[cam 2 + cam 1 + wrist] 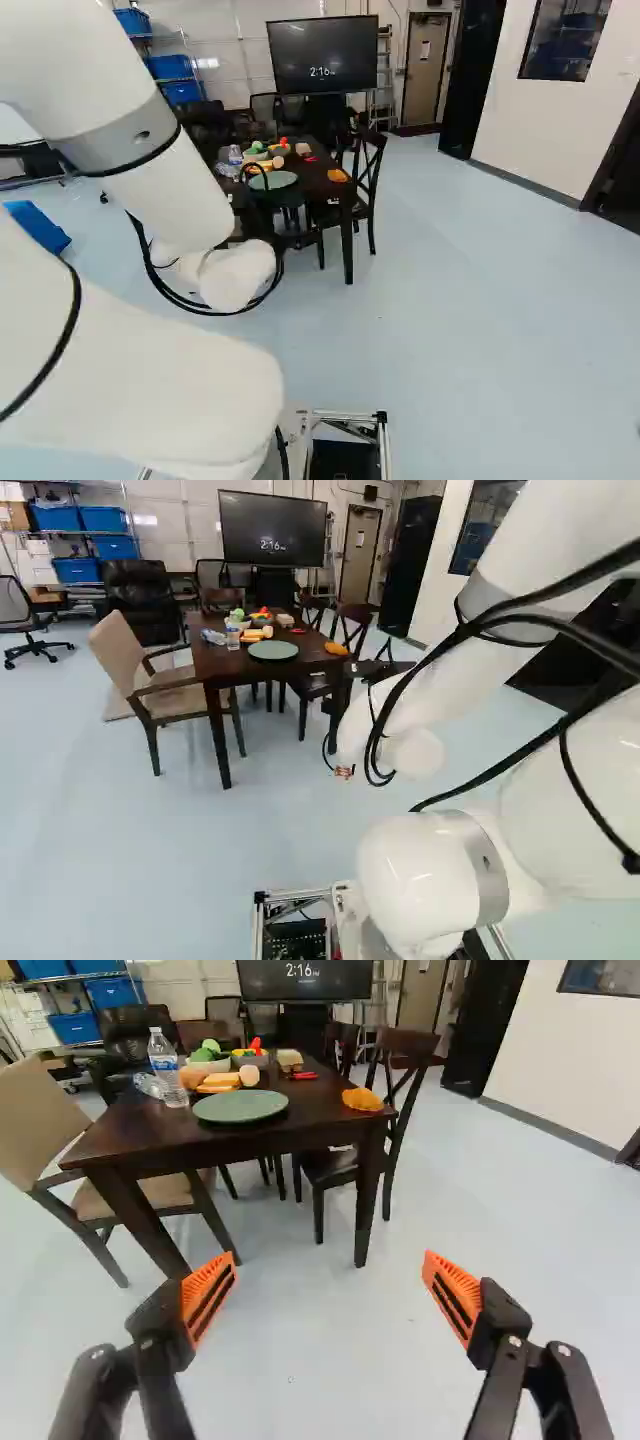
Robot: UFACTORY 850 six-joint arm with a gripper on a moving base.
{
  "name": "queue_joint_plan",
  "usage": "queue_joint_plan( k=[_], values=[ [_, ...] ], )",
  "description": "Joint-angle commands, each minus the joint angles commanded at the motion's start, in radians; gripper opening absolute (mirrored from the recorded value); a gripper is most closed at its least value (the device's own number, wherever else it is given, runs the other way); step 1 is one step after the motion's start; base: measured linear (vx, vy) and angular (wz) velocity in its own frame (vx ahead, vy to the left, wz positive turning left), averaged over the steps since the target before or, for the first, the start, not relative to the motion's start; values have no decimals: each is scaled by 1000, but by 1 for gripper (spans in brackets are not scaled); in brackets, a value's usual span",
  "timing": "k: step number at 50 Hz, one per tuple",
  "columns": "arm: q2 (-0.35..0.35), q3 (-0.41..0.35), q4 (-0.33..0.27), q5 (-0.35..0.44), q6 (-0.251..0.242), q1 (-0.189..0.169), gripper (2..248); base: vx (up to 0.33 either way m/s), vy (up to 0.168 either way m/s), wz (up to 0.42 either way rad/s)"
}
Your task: Move the croissant to the empty plate
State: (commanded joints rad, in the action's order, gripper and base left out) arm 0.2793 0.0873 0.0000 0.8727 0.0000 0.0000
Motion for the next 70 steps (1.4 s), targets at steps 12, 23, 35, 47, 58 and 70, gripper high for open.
queue_joint_plan(
  k=[12, 23, 35, 47, 58, 70],
  values=[
    [0, 0, 0, 0, 0, 0, 247, 109, -104, 0],
    [0, 0, 0, 0, 0, 0, 247, 105, -102, 1],
    [0, 0, 0, 0, 0, 0, 247, 102, -99, 3],
    [0, 0, 0, 0, 0, 0, 247, 108, -102, 3],
    [0, 0, 0, 0, 0, 0, 247, 113, -107, 5],
    [0, 0, 0, 0, 0, 0, 247, 115, -107, 6]
  ],
)
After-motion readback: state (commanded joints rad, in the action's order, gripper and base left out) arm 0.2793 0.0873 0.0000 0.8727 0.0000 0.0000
